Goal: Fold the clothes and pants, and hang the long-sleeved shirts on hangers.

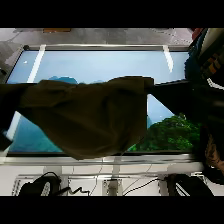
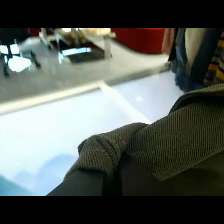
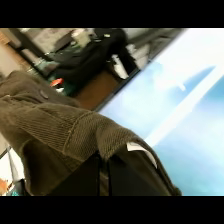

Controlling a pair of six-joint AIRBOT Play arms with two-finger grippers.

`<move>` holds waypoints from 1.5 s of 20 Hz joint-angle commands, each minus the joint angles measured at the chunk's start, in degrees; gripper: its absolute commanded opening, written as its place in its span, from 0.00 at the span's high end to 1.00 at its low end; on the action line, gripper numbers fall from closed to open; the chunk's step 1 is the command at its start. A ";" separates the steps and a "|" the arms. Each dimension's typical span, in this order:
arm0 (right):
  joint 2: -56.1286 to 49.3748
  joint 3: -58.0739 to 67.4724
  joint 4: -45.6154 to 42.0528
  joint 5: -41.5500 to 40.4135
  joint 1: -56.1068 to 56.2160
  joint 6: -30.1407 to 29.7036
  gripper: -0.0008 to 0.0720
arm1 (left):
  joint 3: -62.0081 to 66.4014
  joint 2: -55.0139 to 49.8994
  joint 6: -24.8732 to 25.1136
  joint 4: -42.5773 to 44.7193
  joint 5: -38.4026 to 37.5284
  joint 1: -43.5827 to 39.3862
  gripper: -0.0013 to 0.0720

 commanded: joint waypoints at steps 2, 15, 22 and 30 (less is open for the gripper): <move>-8.04 -5.14 -11.13 -4.20 0.04 7.43 0.95 | -6.45 -12.83 -1.88 2.21 -4.04 -0.55 0.96; -35.50 -13.64 -13.88 -44.13 -0.02 7.93 0.95 | -3.32 -50.95 6.10 -0.87 25.81 -12.98 0.96; -36.15 -13.64 -36.74 -19.08 -0.02 7.96 0.95 | -5.25 -54.16 -10.73 5.18 -9.01 -13.20 0.96; -37.70 -13.68 -41.90 -7.23 -0.02 7.93 0.72 | -14.95 -54.18 -13.60 3.41 -10.60 -15.93 0.34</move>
